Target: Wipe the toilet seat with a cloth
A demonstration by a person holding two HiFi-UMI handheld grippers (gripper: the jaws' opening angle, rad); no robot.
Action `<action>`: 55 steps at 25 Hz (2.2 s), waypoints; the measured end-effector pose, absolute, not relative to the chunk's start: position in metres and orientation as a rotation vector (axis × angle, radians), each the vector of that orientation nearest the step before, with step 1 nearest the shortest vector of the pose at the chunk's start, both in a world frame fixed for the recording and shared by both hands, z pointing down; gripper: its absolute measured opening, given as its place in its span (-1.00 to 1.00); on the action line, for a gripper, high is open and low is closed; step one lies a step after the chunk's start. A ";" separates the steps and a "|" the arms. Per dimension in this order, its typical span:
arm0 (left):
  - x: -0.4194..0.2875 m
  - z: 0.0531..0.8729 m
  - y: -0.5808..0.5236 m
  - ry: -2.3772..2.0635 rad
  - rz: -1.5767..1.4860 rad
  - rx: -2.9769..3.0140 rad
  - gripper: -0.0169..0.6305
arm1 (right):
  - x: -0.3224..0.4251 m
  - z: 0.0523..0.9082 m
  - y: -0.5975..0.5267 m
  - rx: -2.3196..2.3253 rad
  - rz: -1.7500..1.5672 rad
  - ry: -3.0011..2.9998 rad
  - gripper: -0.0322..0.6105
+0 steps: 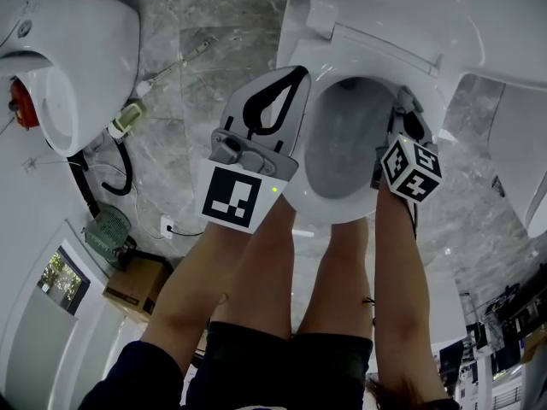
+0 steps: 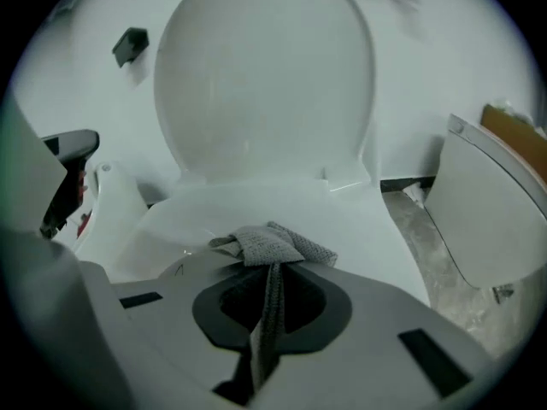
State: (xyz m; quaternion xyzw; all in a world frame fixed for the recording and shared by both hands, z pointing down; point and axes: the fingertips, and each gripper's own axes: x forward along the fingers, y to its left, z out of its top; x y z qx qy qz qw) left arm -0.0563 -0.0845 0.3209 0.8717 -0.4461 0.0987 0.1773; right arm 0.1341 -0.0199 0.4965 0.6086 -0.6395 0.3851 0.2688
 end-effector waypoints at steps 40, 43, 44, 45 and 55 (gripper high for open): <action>-0.145 0.314 -0.076 -1.496 0.250 2.342 -0.89 | -0.109 0.449 -0.021 0.536 0.518 -2.601 -0.82; -0.148 0.315 -0.075 -1.499 0.241 2.334 -0.89 | -0.135 0.450 0.054 0.206 0.600 -2.610 -0.82; -0.149 0.315 -0.075 -1.500 0.238 2.331 -0.89 | -0.141 0.450 0.082 0.083 0.591 -2.597 -0.82; -0.150 0.314 -0.075 -1.503 0.237 2.331 -0.89 | -0.144 0.450 0.110 -0.042 0.570 -2.579 -0.82; -0.158 0.311 -0.070 -1.526 0.243 2.337 -0.89 | -0.134 0.455 0.091 -0.084 0.283 -2.574 -0.82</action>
